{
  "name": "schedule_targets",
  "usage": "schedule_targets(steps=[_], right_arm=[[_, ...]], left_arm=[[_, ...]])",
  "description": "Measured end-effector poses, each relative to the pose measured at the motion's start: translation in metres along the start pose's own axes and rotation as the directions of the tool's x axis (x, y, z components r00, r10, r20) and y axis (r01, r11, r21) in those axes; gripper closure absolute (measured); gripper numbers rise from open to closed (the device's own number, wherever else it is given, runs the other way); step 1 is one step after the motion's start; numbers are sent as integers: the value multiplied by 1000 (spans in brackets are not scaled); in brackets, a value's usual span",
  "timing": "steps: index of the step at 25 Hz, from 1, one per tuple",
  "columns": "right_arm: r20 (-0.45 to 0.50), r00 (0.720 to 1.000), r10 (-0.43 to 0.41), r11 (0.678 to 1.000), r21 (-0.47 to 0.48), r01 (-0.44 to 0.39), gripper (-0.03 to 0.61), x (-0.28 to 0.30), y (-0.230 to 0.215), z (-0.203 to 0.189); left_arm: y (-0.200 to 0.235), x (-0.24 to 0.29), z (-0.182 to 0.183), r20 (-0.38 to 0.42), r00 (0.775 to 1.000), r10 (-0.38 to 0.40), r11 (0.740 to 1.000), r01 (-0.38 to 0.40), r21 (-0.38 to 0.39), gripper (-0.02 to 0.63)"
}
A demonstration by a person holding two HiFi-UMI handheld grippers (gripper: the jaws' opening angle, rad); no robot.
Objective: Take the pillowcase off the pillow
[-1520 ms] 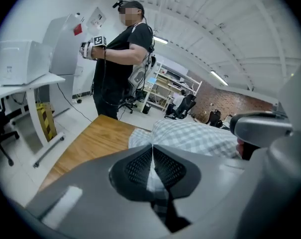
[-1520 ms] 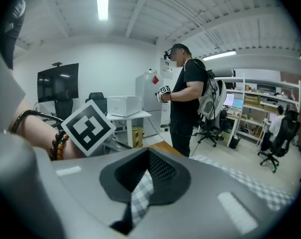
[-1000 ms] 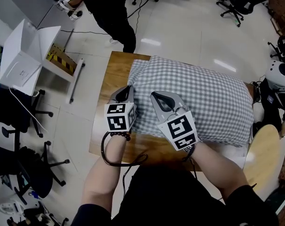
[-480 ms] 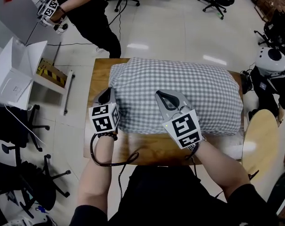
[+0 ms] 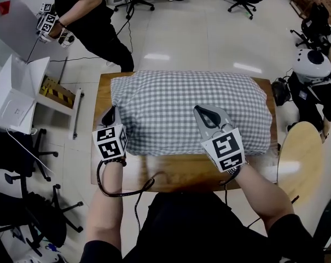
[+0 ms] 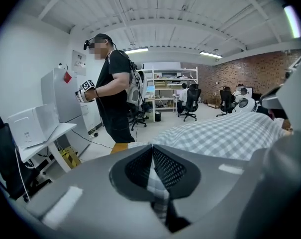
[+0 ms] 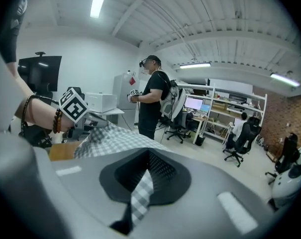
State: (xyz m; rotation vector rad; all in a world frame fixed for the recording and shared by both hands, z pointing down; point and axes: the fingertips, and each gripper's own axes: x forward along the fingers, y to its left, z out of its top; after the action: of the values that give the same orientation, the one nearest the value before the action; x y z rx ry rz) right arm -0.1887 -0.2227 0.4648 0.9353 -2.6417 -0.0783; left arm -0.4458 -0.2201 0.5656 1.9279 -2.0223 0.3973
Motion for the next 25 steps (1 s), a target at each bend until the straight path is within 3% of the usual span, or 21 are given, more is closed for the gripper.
schedule_targets(steps=[10,20,25], right_arm=[[-58,992,-111,994,18,112,577,-59,-86,-30],[-149,951,-270,959,42,279,577,-130,-199,-85],[-206,928,-310,943,56,328,577,-154,-242,-121]], left_arm=[[19,-10,13,-32,997,72,997,-73,-23,607],[8,-12,19,-58,991,120,992,-122,-35,608],[2,-11,21,-70,987,145,989,-147,-26,608]])
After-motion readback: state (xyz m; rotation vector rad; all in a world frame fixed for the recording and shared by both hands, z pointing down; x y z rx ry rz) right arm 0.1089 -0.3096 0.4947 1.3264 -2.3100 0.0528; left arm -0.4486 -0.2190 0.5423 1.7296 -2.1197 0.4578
